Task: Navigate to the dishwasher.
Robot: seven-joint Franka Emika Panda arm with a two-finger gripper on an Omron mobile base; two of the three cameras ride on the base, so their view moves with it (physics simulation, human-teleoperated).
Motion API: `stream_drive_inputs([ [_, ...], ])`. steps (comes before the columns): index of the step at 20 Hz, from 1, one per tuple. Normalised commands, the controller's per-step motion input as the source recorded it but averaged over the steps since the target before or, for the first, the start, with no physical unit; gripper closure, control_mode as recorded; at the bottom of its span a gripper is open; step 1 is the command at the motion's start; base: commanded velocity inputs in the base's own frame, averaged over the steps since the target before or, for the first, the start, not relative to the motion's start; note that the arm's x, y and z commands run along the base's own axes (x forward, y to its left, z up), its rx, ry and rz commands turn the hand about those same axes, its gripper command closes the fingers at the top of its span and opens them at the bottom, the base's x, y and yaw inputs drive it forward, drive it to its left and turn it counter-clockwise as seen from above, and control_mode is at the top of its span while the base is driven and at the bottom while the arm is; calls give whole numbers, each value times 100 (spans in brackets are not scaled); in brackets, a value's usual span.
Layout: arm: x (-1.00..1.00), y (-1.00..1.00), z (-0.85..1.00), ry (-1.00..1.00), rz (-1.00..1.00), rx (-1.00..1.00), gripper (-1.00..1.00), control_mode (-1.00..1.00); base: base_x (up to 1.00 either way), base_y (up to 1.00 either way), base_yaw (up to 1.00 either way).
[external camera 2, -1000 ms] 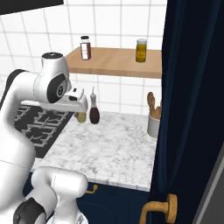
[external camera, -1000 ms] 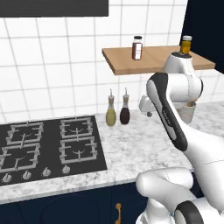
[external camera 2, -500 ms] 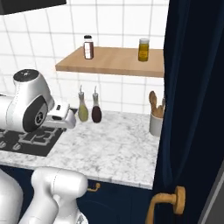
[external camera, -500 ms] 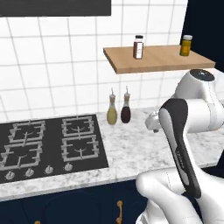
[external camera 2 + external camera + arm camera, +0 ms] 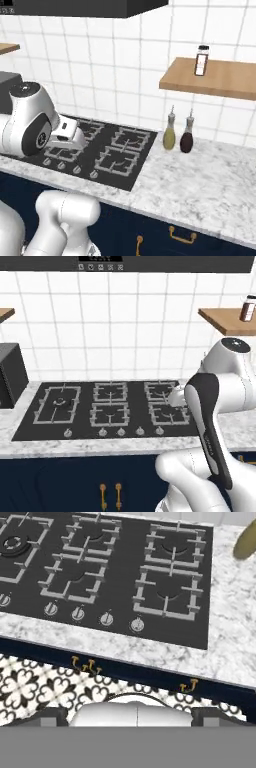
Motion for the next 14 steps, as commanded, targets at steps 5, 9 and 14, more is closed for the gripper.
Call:
stream_drive_inputs([
  [5, 0, 0, 0, 0, 0, 0, -100, 100, 0, 86, 72],
  [9, 0, 0, 0, 0, 0, 0, -100, 100, 0, 70, 77],
  [14, 0, 0, 0, 0, 0, 0, -100, 100, 0, 65, 78],
])
